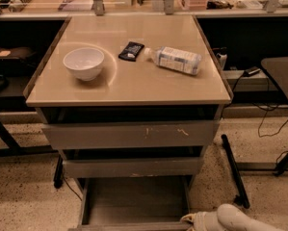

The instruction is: Open bottom drawer

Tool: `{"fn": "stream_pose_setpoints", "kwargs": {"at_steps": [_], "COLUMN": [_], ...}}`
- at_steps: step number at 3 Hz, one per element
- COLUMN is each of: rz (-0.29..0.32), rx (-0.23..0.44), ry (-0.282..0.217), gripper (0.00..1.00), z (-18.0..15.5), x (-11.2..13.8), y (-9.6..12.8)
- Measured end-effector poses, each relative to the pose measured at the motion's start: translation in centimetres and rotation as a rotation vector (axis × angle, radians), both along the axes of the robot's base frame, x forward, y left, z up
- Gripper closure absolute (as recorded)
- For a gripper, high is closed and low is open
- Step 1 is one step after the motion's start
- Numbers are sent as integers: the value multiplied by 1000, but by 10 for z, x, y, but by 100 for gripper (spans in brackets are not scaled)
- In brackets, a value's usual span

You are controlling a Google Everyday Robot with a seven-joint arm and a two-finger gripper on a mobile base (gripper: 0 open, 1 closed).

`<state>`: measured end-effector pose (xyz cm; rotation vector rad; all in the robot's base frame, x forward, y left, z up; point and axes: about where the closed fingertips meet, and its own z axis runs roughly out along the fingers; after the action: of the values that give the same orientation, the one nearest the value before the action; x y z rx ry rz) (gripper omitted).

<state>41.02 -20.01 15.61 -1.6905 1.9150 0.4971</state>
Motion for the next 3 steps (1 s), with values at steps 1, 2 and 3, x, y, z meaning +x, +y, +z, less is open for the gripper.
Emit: {"fn": "stream_pose_setpoints", "kwargs": {"at_steps": [1, 2, 3], "rz": [0, 0, 0], "rx": [0, 0, 0], "ry": [0, 0, 0], "gripper": [93, 70, 47], "z": [0, 0, 0], "x": [0, 0, 0], "y": [0, 0, 0]}}
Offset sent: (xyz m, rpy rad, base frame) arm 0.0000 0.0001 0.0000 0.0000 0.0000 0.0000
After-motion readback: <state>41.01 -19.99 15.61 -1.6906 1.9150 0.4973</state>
